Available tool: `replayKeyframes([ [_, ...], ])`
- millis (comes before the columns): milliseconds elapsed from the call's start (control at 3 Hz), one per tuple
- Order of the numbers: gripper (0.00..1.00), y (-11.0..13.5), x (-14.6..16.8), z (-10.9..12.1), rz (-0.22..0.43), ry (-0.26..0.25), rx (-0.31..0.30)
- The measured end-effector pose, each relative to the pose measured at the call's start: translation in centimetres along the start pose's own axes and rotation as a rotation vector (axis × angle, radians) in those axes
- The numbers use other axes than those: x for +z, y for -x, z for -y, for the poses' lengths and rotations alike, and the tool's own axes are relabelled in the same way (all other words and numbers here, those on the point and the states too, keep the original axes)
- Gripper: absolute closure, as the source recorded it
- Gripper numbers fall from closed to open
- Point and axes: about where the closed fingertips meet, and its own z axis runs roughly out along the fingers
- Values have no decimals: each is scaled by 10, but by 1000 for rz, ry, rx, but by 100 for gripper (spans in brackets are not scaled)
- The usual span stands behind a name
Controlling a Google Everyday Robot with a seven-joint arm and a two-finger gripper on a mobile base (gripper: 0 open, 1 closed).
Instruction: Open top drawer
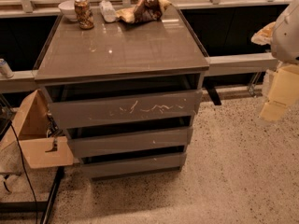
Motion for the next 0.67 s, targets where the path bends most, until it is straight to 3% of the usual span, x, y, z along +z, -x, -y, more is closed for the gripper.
replayKeyframes([
  [667, 0, -2, 16, -4, 12, 14, 14],
])
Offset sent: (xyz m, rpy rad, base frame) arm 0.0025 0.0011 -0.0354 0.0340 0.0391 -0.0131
